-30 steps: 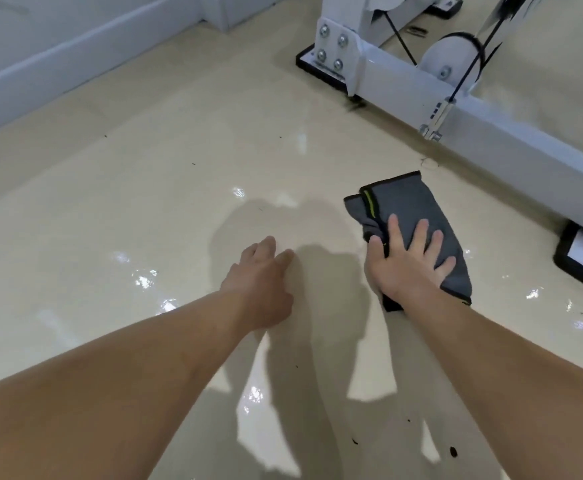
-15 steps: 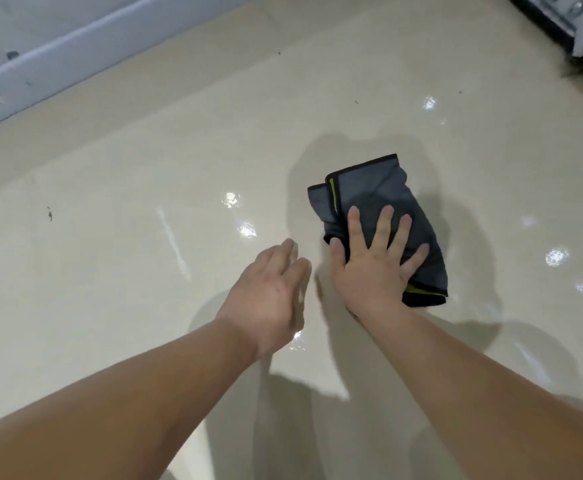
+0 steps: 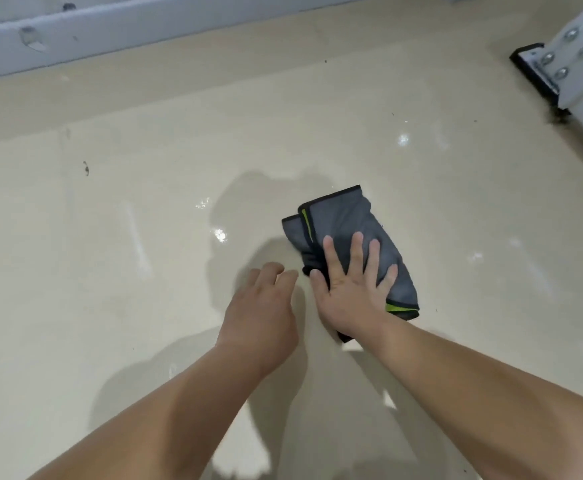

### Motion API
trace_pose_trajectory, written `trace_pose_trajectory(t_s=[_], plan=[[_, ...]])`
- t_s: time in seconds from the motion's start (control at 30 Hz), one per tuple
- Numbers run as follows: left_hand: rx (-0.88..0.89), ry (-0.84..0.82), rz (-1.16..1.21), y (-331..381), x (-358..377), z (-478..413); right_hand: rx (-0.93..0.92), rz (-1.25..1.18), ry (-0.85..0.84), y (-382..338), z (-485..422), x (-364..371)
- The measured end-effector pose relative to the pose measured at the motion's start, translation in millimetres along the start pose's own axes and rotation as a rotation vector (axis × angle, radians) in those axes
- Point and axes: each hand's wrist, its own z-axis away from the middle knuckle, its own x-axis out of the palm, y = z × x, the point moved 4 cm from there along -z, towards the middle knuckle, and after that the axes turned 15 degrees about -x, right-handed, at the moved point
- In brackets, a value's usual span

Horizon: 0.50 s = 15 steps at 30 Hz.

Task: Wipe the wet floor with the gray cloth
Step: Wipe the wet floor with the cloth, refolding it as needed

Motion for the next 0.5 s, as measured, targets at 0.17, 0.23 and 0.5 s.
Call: trace_pose_trajectory(t_s=[0.17, 0.23, 0.5], plan=[[-0.014, 0.171, 0.064, -43, 6, 7, -0.078, 0.008, -0.004, -39, 20, 21], [0.0, 0.192, 0.063, -49, 8, 6, -0.116, -0.022, -0.036, -52, 39, 30], [0.149, 0.277, -0.089, 13, 27, -1, -0.272, -0.295, 0.293, -20, 61, -21]])
